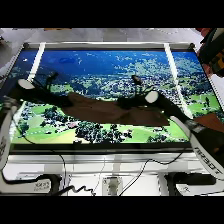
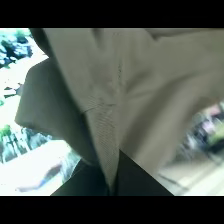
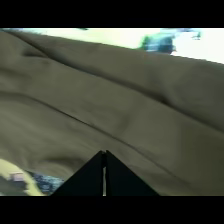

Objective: Fold the clothes and pants, and hang the long-sleeved shirts on hangers.

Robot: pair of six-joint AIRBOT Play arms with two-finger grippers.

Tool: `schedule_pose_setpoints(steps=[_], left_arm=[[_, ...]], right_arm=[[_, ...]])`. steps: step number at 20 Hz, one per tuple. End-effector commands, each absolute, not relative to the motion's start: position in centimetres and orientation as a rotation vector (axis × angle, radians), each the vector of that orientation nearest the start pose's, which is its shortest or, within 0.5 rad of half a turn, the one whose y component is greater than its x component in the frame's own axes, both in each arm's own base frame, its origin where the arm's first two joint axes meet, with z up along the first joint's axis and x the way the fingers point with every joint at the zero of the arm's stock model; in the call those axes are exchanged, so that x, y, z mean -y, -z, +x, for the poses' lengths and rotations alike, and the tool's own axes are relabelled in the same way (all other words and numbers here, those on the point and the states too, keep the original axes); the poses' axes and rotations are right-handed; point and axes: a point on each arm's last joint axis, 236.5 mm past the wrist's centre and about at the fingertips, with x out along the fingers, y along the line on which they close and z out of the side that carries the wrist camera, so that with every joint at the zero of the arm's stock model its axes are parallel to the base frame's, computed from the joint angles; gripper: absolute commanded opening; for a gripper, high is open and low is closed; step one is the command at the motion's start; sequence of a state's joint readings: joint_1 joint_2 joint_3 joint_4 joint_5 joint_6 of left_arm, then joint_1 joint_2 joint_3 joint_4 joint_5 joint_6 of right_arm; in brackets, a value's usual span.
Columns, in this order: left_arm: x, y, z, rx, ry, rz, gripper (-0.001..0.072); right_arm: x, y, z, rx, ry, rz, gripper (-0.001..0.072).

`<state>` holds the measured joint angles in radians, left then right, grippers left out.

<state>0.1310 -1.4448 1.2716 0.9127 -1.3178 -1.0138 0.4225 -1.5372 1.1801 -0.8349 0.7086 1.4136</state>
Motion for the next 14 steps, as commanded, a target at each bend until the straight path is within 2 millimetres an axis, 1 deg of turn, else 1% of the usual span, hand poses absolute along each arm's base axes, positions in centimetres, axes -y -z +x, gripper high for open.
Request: schedule_pose_setpoints(steps=[1, 3, 4, 6, 7, 8, 9, 10, 11, 12, 13, 14], left_arm=[[7.9, -10.3, 36.9, -1.103, 0.654, -0.145, 0.0017], [7.6, -14.2, 36.7, -0.973, 0.617, -0.113, 0.0017], [7.6, -15.8, 36.7, -0.916, 0.602, -0.096, 0.0017], [8.9, -18.1, 36.2, -0.846, 0.633, -0.116, 0.0018], [9.9, -19.1, 36.1, -0.817, 0.668, -0.154, 0.0018], [10.7, -19.8, 36.1, -0.795, 0.700, -0.193, 0.0018], [11.6, -20.6, 36.2, -0.772, 0.737, -0.240, 0.0018], [12.4, -21.3, 36.3, -0.754, 0.772, -0.287, 0.0018], [13.0, -21.7, 36.5, -0.744, 0.801, -0.329, 0.0018], [13.7, -21.9, 36.7, -0.741, 0.829, -0.362, 0.0018], [14.6, -21.6, 36.8, -0.752, 0.857, -0.383, 0.0018], [15.7, -20.9, 36.9, -0.778, 0.885, -0.388, 0.0018]], right_arm=[[-36.8, 3.4, 39.4, -1.177, -0.664, 0.450, 0.0012], [-41.4, 3.7, 38.3, -1.204, -0.718, 0.497, 0.0013], [-43.8, 3.3, 38.2, -1.201, -0.743, 0.542, 0.0012], [-48.1, 2.3, 37.7, -1.181, -0.802, 0.585, 0.0012], [-49.6, 1.9, 37.6, -1.166, -0.817, 0.596, 0.0012], [-50.8, 1.5, 38.0, -1.138, -0.817, 0.612, 0.0012], [-51.2, 0.8, 39.0, -1.090, -0.804, 0.630, 0.0013], [-51.1, 0.3, 39.9, -1.053, -0.792, 0.642, 0.0013], [-50.6, -0.1, 40.9, -1.034, -0.783, 0.646, 0.0013], [-49.5, -0.3, 41.9, -1.035, -0.777, 0.637, 0.0013], [-48.2, -0.2, 42.5, -1.053, -0.778, 0.605, 0.0013], [-46.1, 0.1, 43.1, -1.081, -0.778, 0.546, 0.0013]])
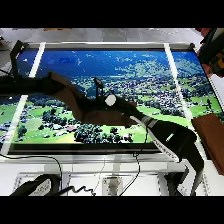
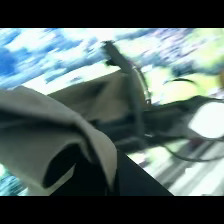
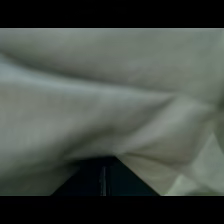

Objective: Fold the clothes and pants, and hang the long-sleeved shirts on hangers.

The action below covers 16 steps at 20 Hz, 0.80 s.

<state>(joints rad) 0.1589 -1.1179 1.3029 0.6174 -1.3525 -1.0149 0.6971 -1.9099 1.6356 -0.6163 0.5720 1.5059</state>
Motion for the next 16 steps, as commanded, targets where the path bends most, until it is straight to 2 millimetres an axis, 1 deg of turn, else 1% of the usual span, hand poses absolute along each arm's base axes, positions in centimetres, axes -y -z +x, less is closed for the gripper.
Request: schedule_pose_setpoints(steps=[1, 2, 3, 4, 5, 6, 8, 9, 10, 11, 12, 13, 14, 15, 16], left_arm=[[17.1, -20.0, 36.8, -0.808, 0.918, -0.388, 0.0018], [18.8, -19.0, 36.8, -0.840, 0.953, -0.388, 0.0018], [21.1, -17.7, 36.7, -0.871, 0.990, -0.385, 0.0018], [23.7, -16.4, 36.8, -0.895, 1.019, -0.380, 0.0018], [26.4, -15.0, 36.9, -0.914, 1.041, -0.375, 0.0018], [29.6, -13.4, 36.7, -0.930, 1.062, -0.369, 0.0018], [35.9, -10.4, 36.4, -0.940, 1.076, -0.390, 0.0019], [38.5, -9.0, 36.6, -0.928, 1.054, -0.407, 0.0068], [40.6, -7.4, 37.0, -0.908, 1.016, -0.406, 0.0335], [42.1, -5.9, 37.4, -0.889, 0.978, -0.400, 0.0720], [42.8, -5.0, 37.8, -0.876, 0.951, -0.395, 0.0719], [43.1, -4.4, 37.8, -0.879, 0.945, -0.391, 0.0719], [42.9, -4.3, 37.8, -0.883, 0.946, -0.387, 0.0719], [42.4, -4.5, 38.2, -0.880, 0.942, -0.389, 0.0719], [41.5, -4.9, 38.8, -0.877, 0.935, -0.397, 0.0719]], right_arm=[[-43.4, 0.4, 43.9, -1.109, -0.766, 0.477, 0.0012], [-40.3, 0.6, 44.7, -1.137, -0.742, 0.410, 0.0012], [-36.5, 0.5, 45.7, -1.160, -0.702, 0.351, 0.0012], [-32.6, 0.0, 46.8, -1.170, -0.654, 0.314, 0.0012], [-29.1, -0.9, 47.8, -1.164, -0.605, 0.291, 0.0012], [-25.6, -2.1, 48.9, -1.144, -0.552, 0.274, 0.0012], [-18.5, -5.1, 50.6, -1.082, -0.439, 0.259, 0.0012], [-15.7, -6.5, 51.1, -1.057, -0.394, 0.263, 0.0012], [-12.9, -7.5, 51.2, -1.039, -0.350, 0.262, 0.0012], [-10.2, -8.1, 51.3, -1.029, -0.310, 0.230, 0.0012], [-7.0, -8.1, 51.0, -1.037, -0.258, 0.189, 0.0012], [-4.2, -7.7, 50.6, -1.064, -0.211, 0.173, 0.0012], [-1.6, -6.9, 49.7, -1.105, -0.179, 0.166, 0.0012], [0.3, -5.8, 48.8, -1.145, -0.165, 0.167, 0.0012], [1.9, -4.2, 47.4, -1.199, -0.158, 0.180, 0.0012]])
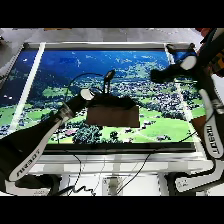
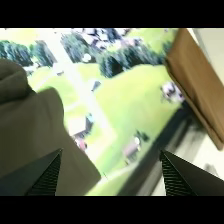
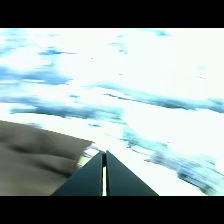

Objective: Fold the clothes and pants, and hang the long-sleeved shirts on hangers.

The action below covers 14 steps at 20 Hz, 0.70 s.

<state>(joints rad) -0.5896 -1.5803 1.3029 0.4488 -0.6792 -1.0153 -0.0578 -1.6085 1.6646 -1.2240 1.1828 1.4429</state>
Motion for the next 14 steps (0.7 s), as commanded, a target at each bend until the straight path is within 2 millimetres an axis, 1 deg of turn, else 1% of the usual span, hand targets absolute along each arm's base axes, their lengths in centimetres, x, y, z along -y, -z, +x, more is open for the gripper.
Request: schedule_pose_setpoints(steps=[1, 2, 3, 4, 5, 6, 7, 8, 9, 10, 13, 14], left_arm=[[40.5, -5.5, 39.4, -0.875, 0.930, -0.406, 0.0719], [39.2, -6.2, 40.0, -0.871, 0.925, -0.417, 0.0719], [37.9, -6.7, 40.5, -0.870, 0.922, -0.419, 0.0718], [36.6, -7.2, 41.0, -0.867, 0.917, -0.404, 0.0718], [35.2, -7.6, 41.3, -0.865, 0.911, -0.391, 0.0718], [34.2, -8.0, 41.6, -0.866, 0.908, -0.397, 0.0718], [33.3, -8.5, 41.8, -0.866, 0.905, -0.404, 0.0717], [32.6, -8.8, 42.0, -0.867, 0.905, -0.408, 0.0718], [32.2, -9.0, 41.9, -0.871, 0.908, -0.411, 0.0717], [32.0, -9.0, 41.7, -0.878, 0.914, -0.411, 0.0717], [32.2, -9.0, 41.2, -0.893, 0.931, -0.408, 0.0717], [32.3, -9.0, 41.1, -0.894, 0.933, -0.407, 0.0717]], right_arm=[[2.6, -2.5, 45.9, -1.257, -0.182, 0.203, 0.0011], [1.9, -0.7, 44.1, -1.309, -0.258, 0.246, 0.0011], [0.2, 0.6, 42.6, -1.334, -0.361, 0.316, 0.0011], [-2.3, 1.7, 41.1, -1.343, -0.470, 0.419, 0.0014], [-4.1, 2.7, 40.4, -1.338, -0.511, 0.520, 0.0171], [-5.7, 4.1, 40.0, -1.329, -0.507, 0.619, 0.0510], [-7.1, 5.4, 39.9, -1.321, -0.489, 0.688, 0.0676], [-8.5, 6.9, 39.6, -1.323, -0.469, 0.734, 0.0696], [-10.2, 8.2, 39.2, -1.336, -0.464, 0.757, 0.0695], [-11.9, 9.0, 38.9, -1.355, -0.476, 0.763, 0.0694], [-17.8, 10.5, 39.3, -1.385, -0.488, 0.803, 0.0688], [-19.5, 11.0, 39.4, -1.394, -0.482, 0.800, 0.0686]])
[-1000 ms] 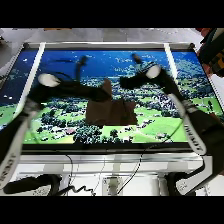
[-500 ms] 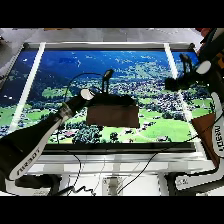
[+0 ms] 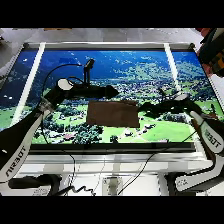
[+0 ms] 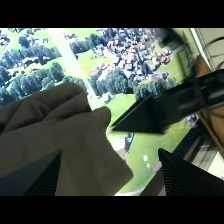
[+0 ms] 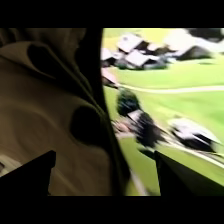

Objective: Fold the clothes and pants, and hang the long-sleeved shirts on hangers.

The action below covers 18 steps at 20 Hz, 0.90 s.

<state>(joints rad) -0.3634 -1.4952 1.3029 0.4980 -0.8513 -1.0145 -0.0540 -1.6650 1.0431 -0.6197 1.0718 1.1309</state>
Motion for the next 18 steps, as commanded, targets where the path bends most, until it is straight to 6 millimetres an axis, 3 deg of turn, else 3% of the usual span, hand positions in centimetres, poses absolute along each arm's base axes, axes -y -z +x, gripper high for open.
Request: schedule_pose_setpoints(steps=[1, 3, 4, 5, 6, 8, 9, 12, 14, 16, 18], left_arm=[[32.3, -9.0, 41.1, -0.894, 0.933, -0.407, 0.0717], [32.1, -9.0, 41.2, -0.892, 0.930, -0.408, 0.0717], [32.1, -9.0, 41.2, -0.895, 0.932, -0.408, 0.0717], [32.0, -9.0, 41.1, -0.900, 0.936, -0.408, 0.0716], [31.9, -9.0, 40.9, -0.908, 0.943, -0.407, 0.0714], [31.0, -9.0, 40.7, -0.912, 0.946, -0.371, 0.0686], [29.9, -8.8, 40.7, -0.909, 0.929, -0.314, 0.0668], [25.4, -9.5, 40.9, -0.854, 0.839, -0.032, 0.0638], [22.3, -11.6, 40.8, -0.783, 0.768, 0.160, 0.0473], [20.4, -14.4, 40.4, -0.711, 0.719, 0.260, 0.0465], [19.6, -17.0, 39.6, -0.647, 0.698, 0.294, 0.0465]], right_arm=[[-21.3, 11.4, 39.4, -1.402, -0.489, 0.779, 0.0662], [-24.3, 11.4, 39.7, -1.384, -0.533, 0.714, 0.0592], [-25.4, 11.0, 40.4, -1.348, -0.552, 0.673, 0.0442], [-26.1, 10.4, 41.4, -1.303, -0.567, 0.614, 0.0203], [-26.3, 9.5, 42.5, -1.263, -0.582, 0.558, 0.0010], [-25.3, 6.7, 45.0, -1.178, -0.597, 0.456, 0.0013], [-23.7, 4.9, 46.3, -1.140, -0.571, 0.418, 0.0012], [-15.5, -0.9, 49.2, -1.028, -0.372, 0.403, 0.0012], [-8.9, -4.7, 49.1, -0.972, -0.254, 0.400, 0.0012], [-1.7, -7.4, 47.1, -0.968, -0.116, 0.411, 0.0013], [5.4, -8.9, 43.5, -0.999, 0.042, 0.424, 0.0013]])
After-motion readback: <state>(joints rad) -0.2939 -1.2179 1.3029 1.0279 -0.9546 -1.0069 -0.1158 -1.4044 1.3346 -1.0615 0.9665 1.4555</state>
